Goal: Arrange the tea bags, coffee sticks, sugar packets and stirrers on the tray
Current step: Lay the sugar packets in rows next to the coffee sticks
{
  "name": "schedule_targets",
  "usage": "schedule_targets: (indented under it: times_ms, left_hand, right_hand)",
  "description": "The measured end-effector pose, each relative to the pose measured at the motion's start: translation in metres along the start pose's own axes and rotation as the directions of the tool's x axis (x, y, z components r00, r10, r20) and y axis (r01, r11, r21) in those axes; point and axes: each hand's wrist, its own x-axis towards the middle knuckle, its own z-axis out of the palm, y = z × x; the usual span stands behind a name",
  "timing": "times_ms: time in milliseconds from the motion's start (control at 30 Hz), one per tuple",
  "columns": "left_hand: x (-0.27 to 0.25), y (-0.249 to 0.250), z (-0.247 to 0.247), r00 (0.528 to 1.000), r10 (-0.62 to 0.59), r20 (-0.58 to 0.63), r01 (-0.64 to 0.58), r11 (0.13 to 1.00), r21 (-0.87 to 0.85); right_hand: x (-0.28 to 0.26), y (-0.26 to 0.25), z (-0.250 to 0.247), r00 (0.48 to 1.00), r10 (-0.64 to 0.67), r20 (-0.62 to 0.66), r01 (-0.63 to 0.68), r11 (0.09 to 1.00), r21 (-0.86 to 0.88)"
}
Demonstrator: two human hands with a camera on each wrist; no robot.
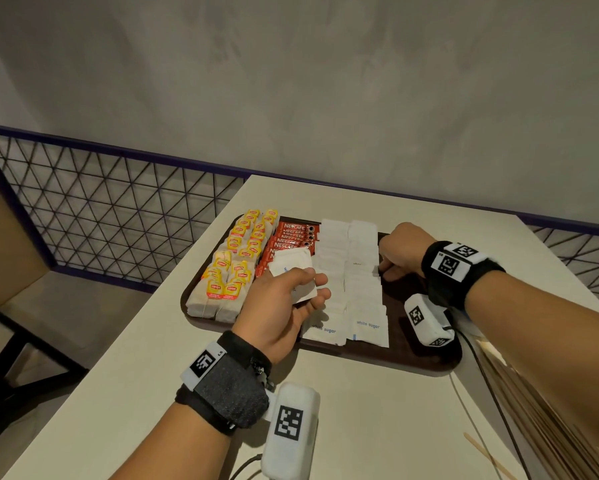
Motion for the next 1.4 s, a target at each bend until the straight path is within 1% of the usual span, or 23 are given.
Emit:
schedule_targets:
  times_ms: [167,367,433,500,567,667,767,900,1000,1100,1167,1200,1233,1267,1333,1400]
  left_hand:
    - [-0.001,0.001,0.000,1.000,-0.001,0.000,0.001,1.000,-0.005]
    - [-0.001,0.000,0.001,1.000,-0.008,0.011,0.008,1.000,-0.010]
    - [-0.001,0.000,0.002,1.000,-0.007,0.011,0.007,1.000,-0.019]
    - [-0.001,0.000,0.001,1.000,-0.014,0.012,0.014,0.999,-0.048]
    - [0.001,0.000,0.000,0.999,-0.040,0.024,0.042,0.994,-0.101]
    - [0.001,-0.001,-0.002,0.997,-0.067,0.043,0.072,0.988,-0.138]
    - [0.001,-0.002,-0.001,0.998,-0.062,0.031,0.065,0.991,-0.118]
    - [0.002,-0.003,-0.001,0.998,-0.062,0.014,0.063,0.992,-0.106]
    - [0.003,-0.004,-0.002,0.997,-0.072,0.022,0.074,0.991,-0.114]
    - [0.002,-0.004,-0.001,0.994,-0.077,0.080,0.087,0.986,-0.140]
    - [0.000,-0.002,-0.001,0.987,-0.077,0.145,0.096,0.986,-0.134]
    - [0.000,-0.002,-0.001,0.981,-0.080,0.177,0.101,0.988,-0.118]
    - [0.000,-0.002,-0.001,0.974,-0.086,0.209,0.108,0.989,-0.098]
    - [-0.001,-0.002,-0.001,0.965,-0.096,0.244,0.117,0.990,-0.073]
    - [-0.002,-0.004,-0.001,0.942,-0.115,0.314,0.124,0.992,-0.008]
    - [-0.004,-0.006,0.000,0.921,-0.124,0.368,0.110,0.992,0.059]
  right_hand:
    - [-0.009,-0.001,-0.009,0.998,0.063,0.031,-0.064,0.998,0.004]
    - [-0.032,0.005,-0.008,0.998,0.007,0.059,-0.005,1.000,-0.028]
    - [-0.041,0.005,-0.008,0.996,0.010,0.092,-0.008,1.000,-0.030]
    - [-0.052,0.008,-0.009,0.991,0.026,0.128,-0.022,0.999,-0.029]
    - [-0.063,0.015,-0.009,0.990,0.019,0.139,-0.013,0.999,-0.044]
    - [-0.080,0.024,-0.004,0.988,0.010,0.152,0.008,0.993,-0.115]
    - [-0.093,0.026,0.002,0.982,-0.010,0.187,0.041,0.986,-0.160]
    - [-0.100,0.026,0.004,0.986,-0.050,0.159,0.075,0.986,-0.152]
    - [-0.102,0.026,0.003,0.986,-0.058,0.158,0.081,0.986,-0.143]
    - [-0.103,0.029,0.001,0.987,-0.076,0.142,0.097,0.984,-0.150]
    - [-0.103,0.030,-0.004,0.985,-0.154,0.079,0.167,0.964,-0.205]
    - [-0.105,0.030,-0.005,0.980,-0.192,0.057,0.199,0.963,-0.184]
    - [-0.108,0.028,-0.006,0.973,-0.224,0.052,0.229,0.967,-0.113]
    - [-0.112,0.026,-0.005,0.966,-0.253,0.057,0.254,0.967,-0.005]
    - [-0.123,0.020,0.000,0.951,-0.307,0.035,0.294,0.934,0.201]
    - [-0.130,0.016,0.007,0.940,-0.341,-0.024,0.331,0.889,0.317]
